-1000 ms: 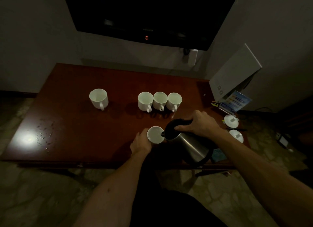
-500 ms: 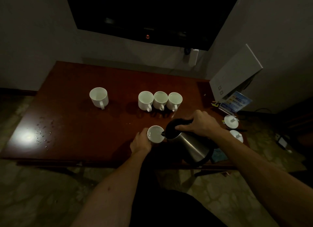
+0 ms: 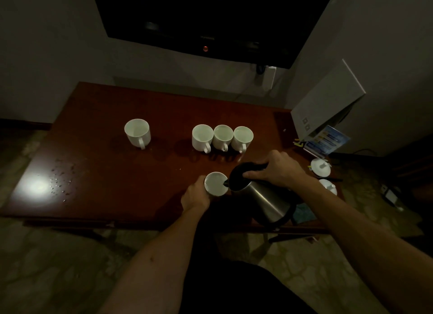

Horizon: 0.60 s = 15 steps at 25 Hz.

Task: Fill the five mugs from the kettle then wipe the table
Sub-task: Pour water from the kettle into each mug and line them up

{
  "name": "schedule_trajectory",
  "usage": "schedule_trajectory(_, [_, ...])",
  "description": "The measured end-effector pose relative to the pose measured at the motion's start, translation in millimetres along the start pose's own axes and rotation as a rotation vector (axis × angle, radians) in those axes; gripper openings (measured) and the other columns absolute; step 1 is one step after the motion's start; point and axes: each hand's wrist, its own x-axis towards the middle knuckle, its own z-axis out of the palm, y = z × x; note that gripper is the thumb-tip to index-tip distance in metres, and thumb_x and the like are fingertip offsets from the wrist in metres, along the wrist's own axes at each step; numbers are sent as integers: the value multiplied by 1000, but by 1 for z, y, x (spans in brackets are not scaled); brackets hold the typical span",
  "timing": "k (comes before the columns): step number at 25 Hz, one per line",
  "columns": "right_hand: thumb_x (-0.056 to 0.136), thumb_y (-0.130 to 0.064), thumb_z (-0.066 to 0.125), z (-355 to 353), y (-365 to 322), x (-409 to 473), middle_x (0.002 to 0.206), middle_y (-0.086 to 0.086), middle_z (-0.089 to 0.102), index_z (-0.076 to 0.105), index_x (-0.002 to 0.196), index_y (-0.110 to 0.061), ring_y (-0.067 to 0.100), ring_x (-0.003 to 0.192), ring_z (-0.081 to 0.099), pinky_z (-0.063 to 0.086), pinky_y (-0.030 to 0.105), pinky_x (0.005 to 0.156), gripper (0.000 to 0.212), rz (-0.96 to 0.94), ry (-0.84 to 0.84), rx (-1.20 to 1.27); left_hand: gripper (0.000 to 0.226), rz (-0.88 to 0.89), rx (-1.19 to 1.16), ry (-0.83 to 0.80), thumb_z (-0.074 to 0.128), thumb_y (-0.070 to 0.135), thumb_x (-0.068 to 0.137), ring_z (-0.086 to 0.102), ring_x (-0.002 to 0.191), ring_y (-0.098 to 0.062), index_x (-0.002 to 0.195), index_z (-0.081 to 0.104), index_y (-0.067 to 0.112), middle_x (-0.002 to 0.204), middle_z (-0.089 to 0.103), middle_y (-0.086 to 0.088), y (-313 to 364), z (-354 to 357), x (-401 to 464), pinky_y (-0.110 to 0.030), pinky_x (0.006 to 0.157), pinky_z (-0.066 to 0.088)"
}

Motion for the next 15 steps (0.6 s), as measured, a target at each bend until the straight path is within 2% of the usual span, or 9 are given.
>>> schedule_trajectory(4, [84, -59, 74, -3, -3, -3, 74, -9, 67, 72, 90, -26, 4, 65, 63, 40, 17, 53, 34, 6, 5, 0, 46, -5, -2, -16, 61, 26, 94, 56, 121, -28, 137, 45, 31, 128, 60, -3, 0, 0, -1, -41, 89, 46])
schedule_trajectory(9, [84, -60, 74, -3, -6, -3, 75, -9, 67, 75, 99, -25, 4, 67, 63, 41, 18, 54, 38, 10, 1, 1, 42, 1, 14, -4, 56, 25, 97, 58, 119, -27, 137, 44, 30, 128, 61, -4, 1, -1, -2, -37, 83, 43])
schedule_trajectory(12, [85, -58, 74, -5, -6, -4, 70, -11, 64, 69, 82, -30, 3, 62, 60, 38, 16, 51, 28, 6, -7, -11, 41, 0, 17, 8, 54, 24, 98, 58, 119, -27, 138, 44, 31, 128, 61, -5, 2, -1, -3, -37, 83, 44])
schedule_trajectory(15, [85, -59, 74, -4, -6, -3, 73, -9, 67, 75, 93, -26, 5, 65, 63, 40, 18, 52, 34, 4, -6, -7, 44, -9, 9, -9, 56, 24, 97, 57, 120, -27, 138, 43, 31, 129, 61, -4, 2, -1, -3, -40, 88, 46])
